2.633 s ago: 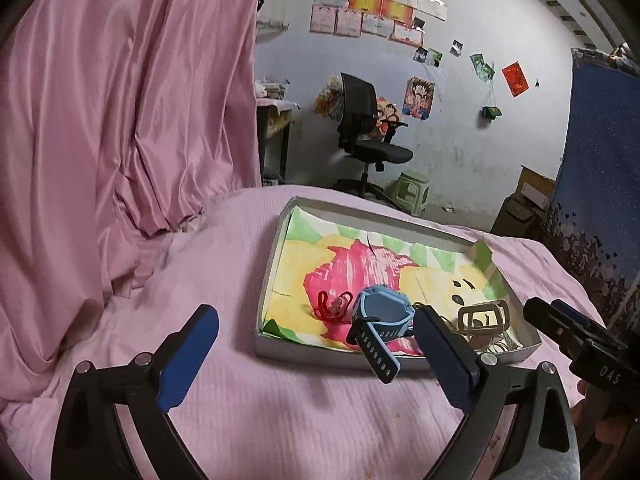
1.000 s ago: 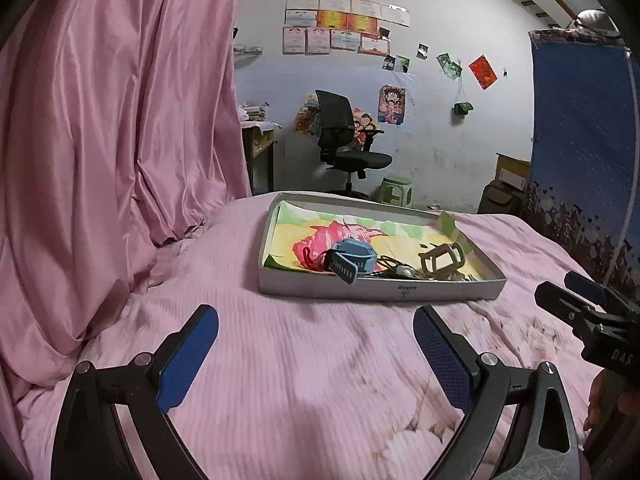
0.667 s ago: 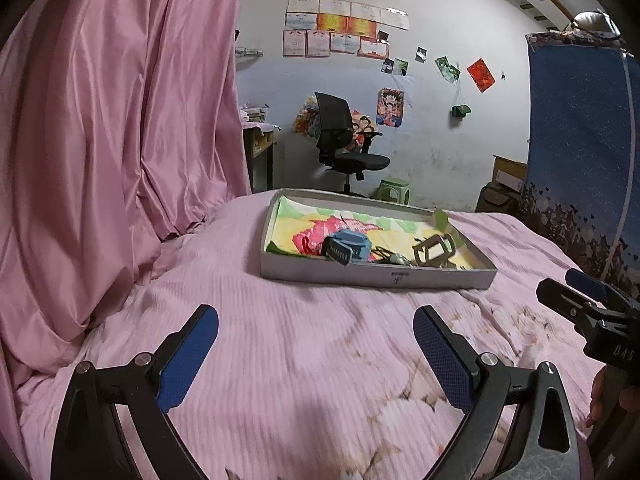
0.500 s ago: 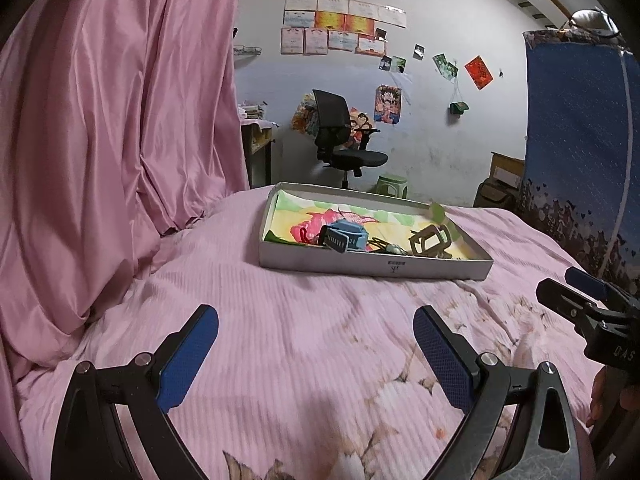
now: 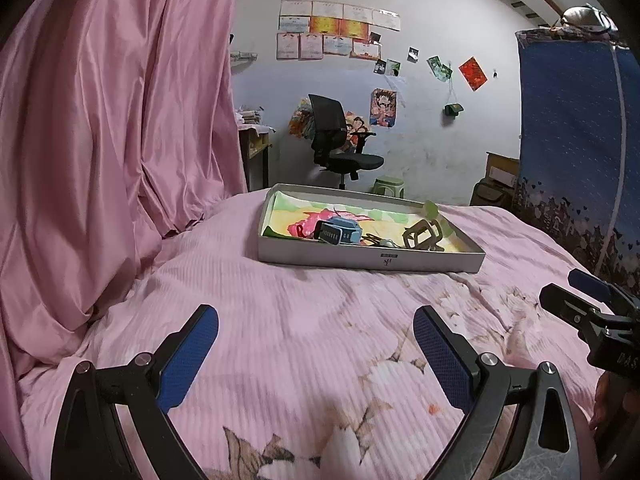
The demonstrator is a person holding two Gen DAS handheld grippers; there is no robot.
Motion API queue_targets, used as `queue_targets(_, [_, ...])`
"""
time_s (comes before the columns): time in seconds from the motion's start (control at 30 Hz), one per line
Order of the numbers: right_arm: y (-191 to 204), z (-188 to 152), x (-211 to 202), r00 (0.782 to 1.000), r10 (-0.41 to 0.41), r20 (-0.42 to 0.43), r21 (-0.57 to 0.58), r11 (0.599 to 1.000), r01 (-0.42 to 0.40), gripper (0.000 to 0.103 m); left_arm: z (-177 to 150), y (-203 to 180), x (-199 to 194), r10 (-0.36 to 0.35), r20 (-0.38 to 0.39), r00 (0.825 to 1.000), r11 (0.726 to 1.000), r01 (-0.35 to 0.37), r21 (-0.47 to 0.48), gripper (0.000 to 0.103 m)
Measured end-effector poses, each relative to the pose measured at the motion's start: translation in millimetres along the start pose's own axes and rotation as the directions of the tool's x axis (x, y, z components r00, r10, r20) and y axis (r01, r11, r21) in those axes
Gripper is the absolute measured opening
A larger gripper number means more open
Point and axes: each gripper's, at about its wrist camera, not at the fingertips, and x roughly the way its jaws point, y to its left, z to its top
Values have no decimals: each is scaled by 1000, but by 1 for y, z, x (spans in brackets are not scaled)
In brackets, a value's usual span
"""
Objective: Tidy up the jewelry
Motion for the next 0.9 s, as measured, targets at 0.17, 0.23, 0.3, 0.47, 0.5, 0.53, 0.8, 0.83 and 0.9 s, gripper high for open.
queue_targets(0.17, [1, -3, -4, 1000, 0, 0, 0, 1000, 0, 94, -6, 2, -5, 9, -4, 1000, 1000, -9, -12, 98])
queue_targets(0.23, [1, -5, -5, 1000, -1, -4, 2, 1000, 1, 94, -8, 3, -7, 10, -2, 1000, 1000, -10, -19, 98])
queue_targets(0.3, [1, -7, -6, 1000, -4, -6, 6, 1000, 4, 94, -11, 4, -8, 12, 0, 1000, 1000, -12, -21, 98])
queue_targets(0.47, [-1, -9, -8, 1000, -10, -8, 10, 1000, 11, 94, -13, 4, -9, 12, -7, 1000, 1000, -12, -23, 98])
queue_targets(0.5, [-1, -11, -8, 1000, -12, -10, 8, 1000, 12, 94, -13, 4, -9, 13, -7, 1000, 1000, -13, -24, 98])
queue_targets(0.53, [-1, -12, -9, 1000, -13, -11, 7, 1000, 13, 94, -13, 4, -9, 13, -6, 1000, 1000, -13, -24, 98])
queue_targets(0.8, [1, -20, -11, 1000, -17, -15, -18, 1000, 17, 94, -17, 4, -10, 17, -6, 1000, 1000, -17, -18, 98])
queue_targets(0.83, [1, -20, -11, 1000, -18, -16, -19, 1000, 17, 94, -18, 4, -10, 18, -6, 1000, 1000, -18, -17, 98])
queue_targets(0.9, [0, -22, -11, 1000, -21, -17, -19, 1000, 21, 94, -20, 4, -11, 18, -4, 1000, 1000, -18, -16, 98])
